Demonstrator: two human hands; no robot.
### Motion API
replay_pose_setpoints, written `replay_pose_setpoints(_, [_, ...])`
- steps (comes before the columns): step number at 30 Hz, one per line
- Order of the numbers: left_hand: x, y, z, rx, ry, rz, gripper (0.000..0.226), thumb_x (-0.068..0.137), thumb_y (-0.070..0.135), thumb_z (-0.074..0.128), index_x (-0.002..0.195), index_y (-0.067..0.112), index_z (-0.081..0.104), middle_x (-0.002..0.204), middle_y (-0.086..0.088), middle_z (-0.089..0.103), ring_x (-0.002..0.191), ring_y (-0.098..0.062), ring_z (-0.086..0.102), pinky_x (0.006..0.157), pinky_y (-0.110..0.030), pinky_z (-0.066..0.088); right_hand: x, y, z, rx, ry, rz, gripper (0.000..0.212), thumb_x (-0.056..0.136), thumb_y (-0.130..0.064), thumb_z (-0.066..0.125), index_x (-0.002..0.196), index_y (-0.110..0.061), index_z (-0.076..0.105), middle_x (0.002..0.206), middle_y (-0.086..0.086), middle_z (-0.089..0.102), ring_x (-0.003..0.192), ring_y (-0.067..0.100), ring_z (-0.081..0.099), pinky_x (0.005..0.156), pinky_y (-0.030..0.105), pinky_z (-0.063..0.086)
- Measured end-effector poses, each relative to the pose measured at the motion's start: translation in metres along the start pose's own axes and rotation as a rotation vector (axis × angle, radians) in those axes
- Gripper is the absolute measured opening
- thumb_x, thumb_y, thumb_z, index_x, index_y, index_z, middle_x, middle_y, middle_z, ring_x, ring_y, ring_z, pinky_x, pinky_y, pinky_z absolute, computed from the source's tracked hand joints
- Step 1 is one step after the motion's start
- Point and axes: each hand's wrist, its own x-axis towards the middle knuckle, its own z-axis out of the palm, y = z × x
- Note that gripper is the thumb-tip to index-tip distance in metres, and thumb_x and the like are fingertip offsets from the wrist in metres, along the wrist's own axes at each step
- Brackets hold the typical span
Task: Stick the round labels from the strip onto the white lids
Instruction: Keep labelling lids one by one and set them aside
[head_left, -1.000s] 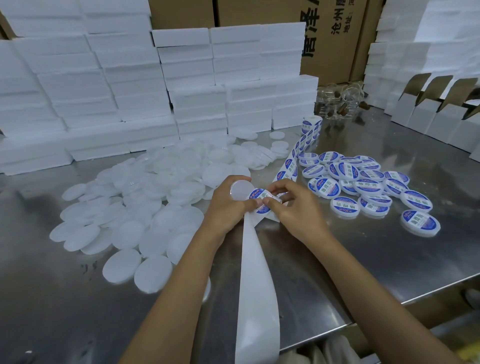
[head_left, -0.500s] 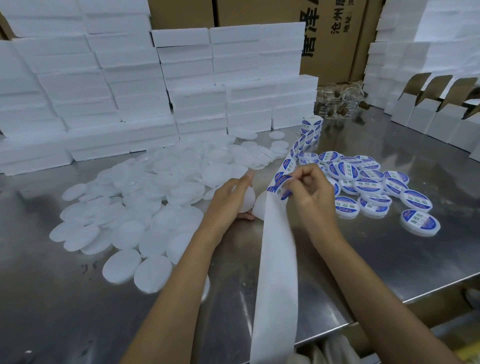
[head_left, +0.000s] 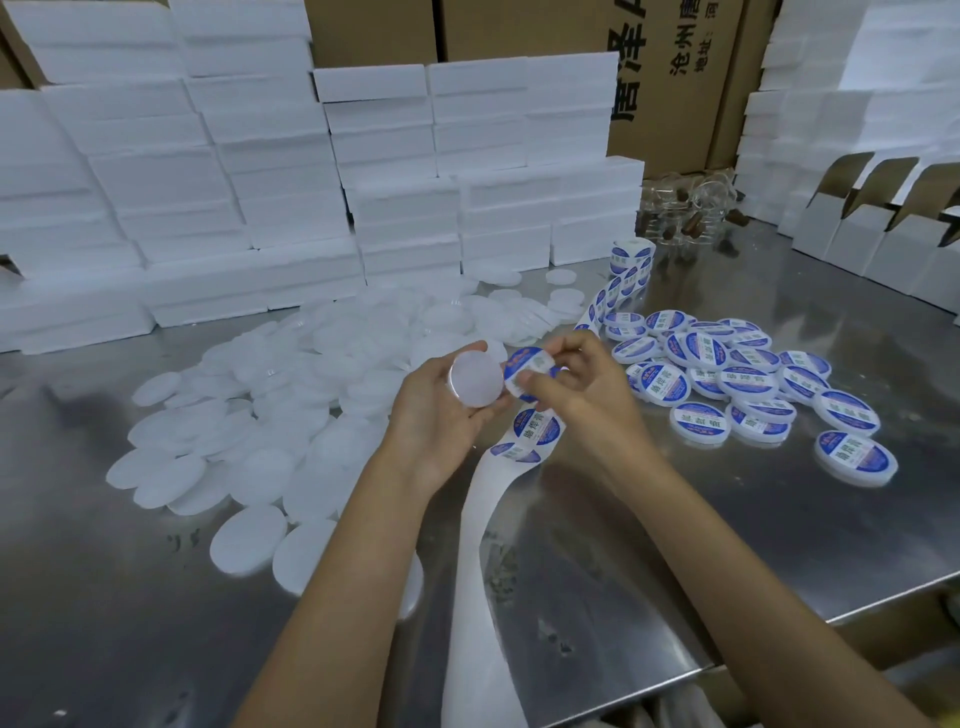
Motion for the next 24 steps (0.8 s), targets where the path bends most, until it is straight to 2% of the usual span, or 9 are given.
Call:
replay_pose_setpoints(2, [-0.002, -0.002, 0.002, -0.103, -0.072, -0.058, 0.030, 0.099, 0.010, 0.048, 0.123, -0.002, 0.060, 0.129, -0.027, 0.065, 0.108, -0.037, 0.066, 0.094, -0.041, 0.057, 0.004, -0.001, 0.015, -0.058, -0.034, -0.029, 0.033, 0.081, 0.006, 0.073, 0.093, -0.018, 0.054, 0.095, 0.002, 0.065, 0.077, 0.009, 0.066, 0.072, 0.025, 0.055])
replay_pose_setpoints(4, [-0.001, -0.004, 0.002, -0.108, -0.109, -0.055, 0.030, 0.088, 0.008, 0.056, 0.114, -0.002, 0.065, 0.122, -0.025, 0.068, 0.102, -0.035, 0.069, 0.094, -0.040, 0.056, 0.006, 0.002, 0.026, -0.105, -0.022, -0.055, 0.033, 0.081, 0.006, 0.073, 0.092, -0.018, 0.053, 0.093, 0.001, 0.063, 0.078, 0.012, 0.065, 0.071, 0.024, 0.055])
replay_pose_setpoints(7, [0.001, -0.005, 0.002, -0.125, -0.117, -0.049, 0.034, 0.078, 0.012, 0.061, 0.108, -0.002, 0.068, 0.115, -0.023, 0.069, 0.098, -0.032, 0.070, 0.093, -0.039, 0.055, 0.007, 0.008, 0.030, -0.148, 0.033, -0.068, 0.033, 0.081, 0.004, 0.072, 0.093, -0.019, 0.052, 0.100, 0.005, 0.065, 0.087, 0.025, 0.067, 0.078, 0.033, 0.057])
replay_pose_setpoints(11, [0.003, -0.008, 0.005, -0.114, -0.128, -0.050, 0.030, 0.081, 0.014, 0.061, 0.106, 0.000, 0.069, 0.113, -0.022, 0.070, 0.101, -0.031, 0.069, 0.094, -0.038, 0.055, 0.009, 0.010, 0.027, -0.158, 0.050, -0.066, 0.034, 0.080, 0.002, 0.074, 0.093, -0.021, 0.052, 0.103, 0.007, 0.065, 0.093, 0.028, 0.067, 0.081, 0.038, 0.057])
replay_pose_setpoints(13, [0.003, -0.009, 0.006, -0.094, -0.137, -0.045, 0.025, 0.086, 0.015, 0.058, 0.098, 0.001, 0.075, 0.110, -0.021, 0.071, 0.096, -0.029, 0.071, 0.092, -0.037, 0.056, 0.009, 0.010, 0.027, -0.172, 0.052, -0.071, 0.035, 0.080, 0.001, 0.075, 0.092, -0.023, 0.052, 0.100, 0.004, 0.065, 0.093, 0.027, 0.067, 0.080, 0.038, 0.057])
replay_pose_setpoints(15, [0.001, -0.010, 0.007, -0.077, -0.138, -0.044, 0.030, 0.094, 0.015, 0.053, 0.088, 0.003, 0.079, 0.105, -0.019, 0.074, 0.090, -0.027, 0.074, 0.084, -0.035, 0.060, 0.008, 0.011, 0.028, -0.174, 0.045, -0.073, 0.036, 0.081, 0.001, 0.074, 0.092, -0.024, 0.051, 0.102, 0.005, 0.066, 0.094, 0.026, 0.067, 0.082, 0.041, 0.058])
replay_pose_setpoints(18, [-0.001, -0.010, 0.009, -0.075, -0.109, -0.047, 0.032, 0.104, 0.016, 0.045, 0.099, 0.003, 0.074, 0.105, -0.018, 0.074, 0.089, -0.027, 0.075, 0.078, -0.033, 0.063, 0.008, 0.011, 0.027, -0.200, 0.040, -0.074, 0.035, 0.081, 0.000, 0.074, 0.095, -0.022, 0.051, 0.104, 0.004, 0.065, 0.095, 0.024, 0.067, 0.084, 0.042, 0.057])
replay_pose_setpoints(21, [-0.003, -0.010, 0.012, -0.056, -0.086, -0.055, 0.026, 0.105, 0.017, 0.045, 0.112, 0.004, 0.067, 0.112, -0.019, 0.072, 0.102, -0.029, 0.071, 0.087, -0.036, 0.059, 0.007, 0.012, 0.026, -0.220, 0.042, -0.087, 0.032, 0.082, -0.001, 0.074, 0.099, -0.017, 0.053, 0.100, 0.000, 0.064, 0.091, 0.023, 0.066, 0.081, 0.038, 0.057])
replay_pose_setpoints(24, [-0.004, -0.010, 0.012, -0.030, -0.083, -0.057, 0.027, 0.106, 0.019, 0.044, 0.117, 0.005, 0.065, 0.125, -0.021, 0.069, 0.121, -0.033, 0.065, 0.095, -0.038, 0.056, 0.006, 0.014, 0.025, -0.278, 0.044, -0.129, 0.030, 0.083, -0.006, 0.075, 0.100, -0.016, 0.054, 0.095, -0.008, 0.061, 0.076, 0.010, 0.062, 0.068, 0.023, 0.052])
